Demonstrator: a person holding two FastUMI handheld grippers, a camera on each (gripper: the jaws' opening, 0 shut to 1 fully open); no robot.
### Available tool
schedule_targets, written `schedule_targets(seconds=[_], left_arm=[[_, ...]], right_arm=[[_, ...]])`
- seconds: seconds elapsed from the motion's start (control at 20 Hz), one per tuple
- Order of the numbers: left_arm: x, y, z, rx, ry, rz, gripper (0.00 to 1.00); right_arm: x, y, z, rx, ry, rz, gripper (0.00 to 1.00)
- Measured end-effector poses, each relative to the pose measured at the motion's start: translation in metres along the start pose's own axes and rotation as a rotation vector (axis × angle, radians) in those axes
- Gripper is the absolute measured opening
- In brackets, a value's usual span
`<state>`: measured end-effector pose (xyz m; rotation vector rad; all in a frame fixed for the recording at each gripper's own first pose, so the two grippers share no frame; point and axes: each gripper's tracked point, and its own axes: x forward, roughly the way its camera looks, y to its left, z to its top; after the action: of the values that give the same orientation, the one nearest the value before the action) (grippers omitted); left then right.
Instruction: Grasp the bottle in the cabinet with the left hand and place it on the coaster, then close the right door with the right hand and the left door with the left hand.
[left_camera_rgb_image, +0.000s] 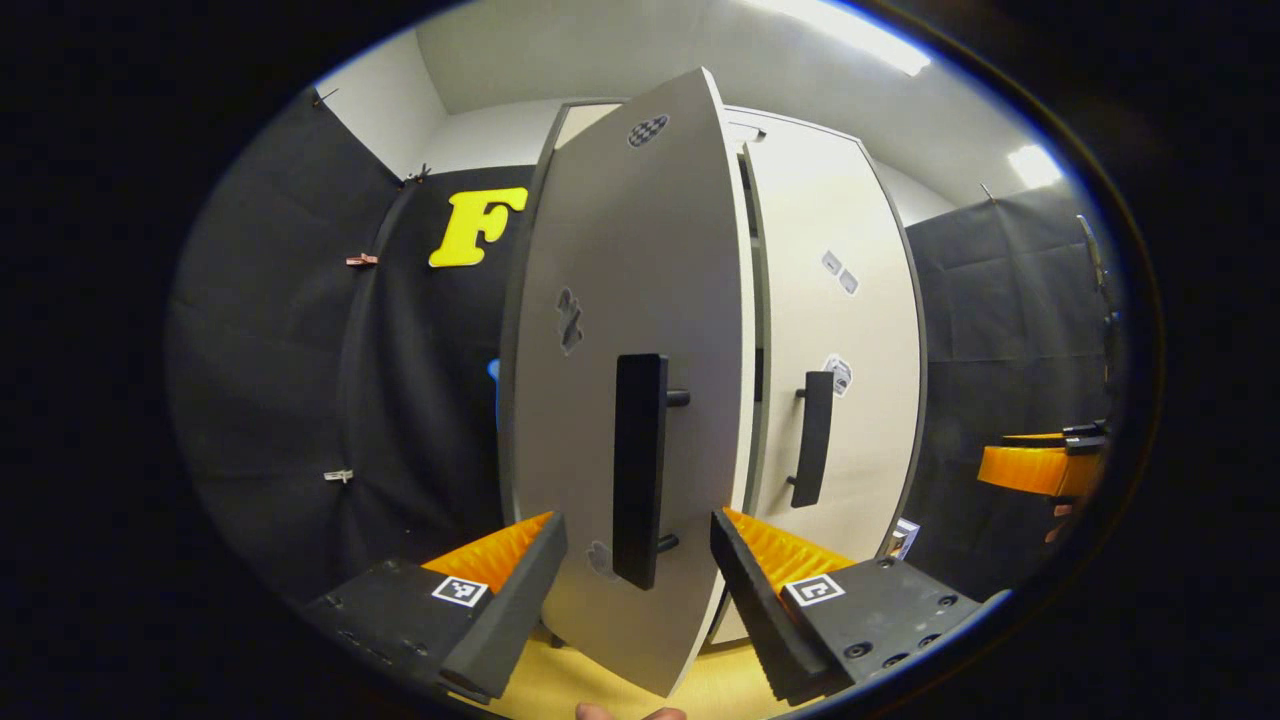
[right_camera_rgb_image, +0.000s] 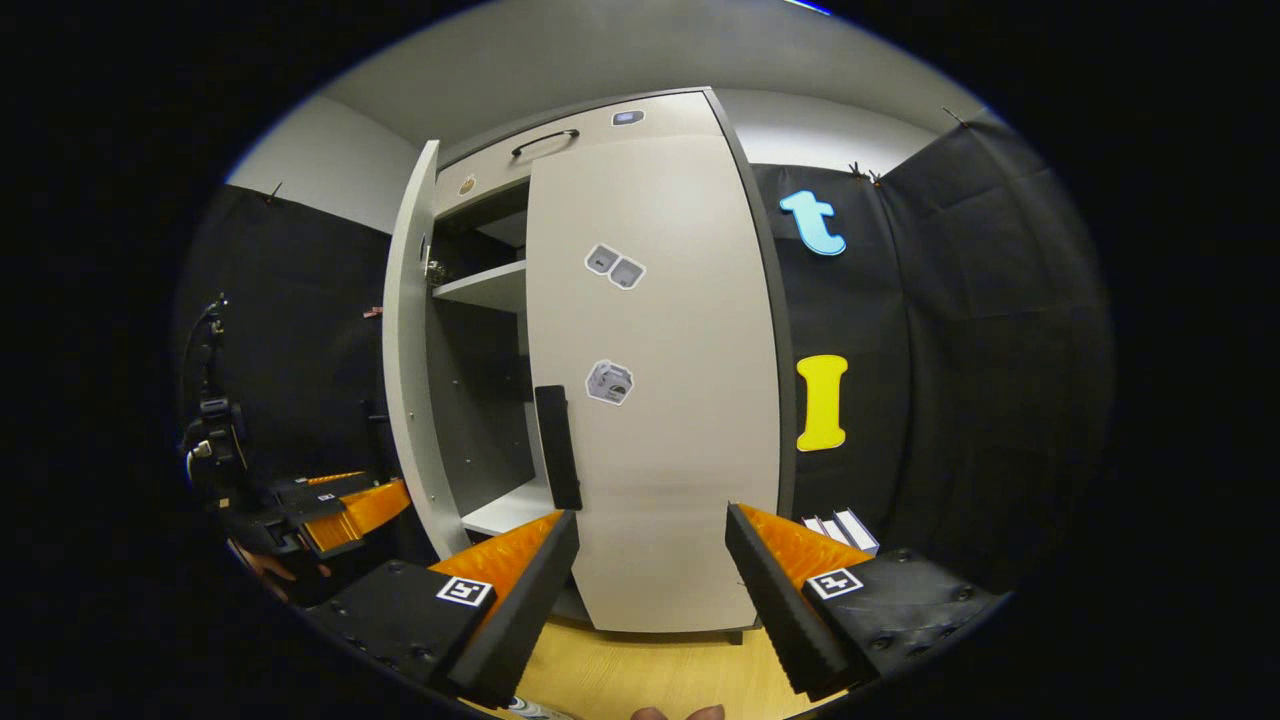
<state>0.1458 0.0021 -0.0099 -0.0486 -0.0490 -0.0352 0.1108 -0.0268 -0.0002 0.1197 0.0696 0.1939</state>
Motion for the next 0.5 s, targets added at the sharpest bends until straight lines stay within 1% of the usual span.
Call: schedule_targets(seconds=[0.05, 0.1, 0.15, 0.2, 0.25, 0.3, 0.35, 0.45, 0.5], left_arm=[[0.01, -0.006, 0.001, 0.001, 0.001, -0.011, 0.92], [0.017, -0.011, 0.003, 0.005, -0.006, -0.016, 0.89], [0.025, -0.015, 0.003, 0.009, -0.009, -0.019, 0.92], [0.031, -0.019, 0.003, 0.015, -0.013, -0.024, 0.89], [0.036, -0.023, 0.002, 0.021, -0.015, -0.028, 0.92], [0.042, -0.026, 0.003, 0.025, -0.019, -0.029, 0.9], [0.048, -0.03, 0.002, 0.027, -0.017, -0.028, 0.93], [0.061, -0.037, 0.001, 0.033, -0.014, -0.023, 0.93], [0.067, -0.039, 0.001, 0.037, -0.015, -0.021, 0.93]], right_arm=[[-0.001, -0.004, 0.001, 0.001, -0.002, -0.011, 0.98], [-0.003, -0.008, 0.001, 0.001, -0.004, -0.022, 0.98], [-0.004, -0.013, 0.002, -0.002, -0.003, -0.034, 0.98], [-0.005, -0.019, 0.003, -0.008, -0.005, -0.045, 0.98], [-0.007, -0.025, 0.005, -0.017, -0.011, -0.058, 0.98], [-0.01, -0.031, 0.006, -0.027, -0.016, -0.074, 0.98], [-0.013, -0.038, 0.008, -0.034, -0.026, -0.091, 0.98], [-0.016, -0.051, 0.009, -0.038, -0.037, -0.118, 0.98], [-0.017, -0.058, 0.008, -0.035, -0.033, -0.132, 1.0]])
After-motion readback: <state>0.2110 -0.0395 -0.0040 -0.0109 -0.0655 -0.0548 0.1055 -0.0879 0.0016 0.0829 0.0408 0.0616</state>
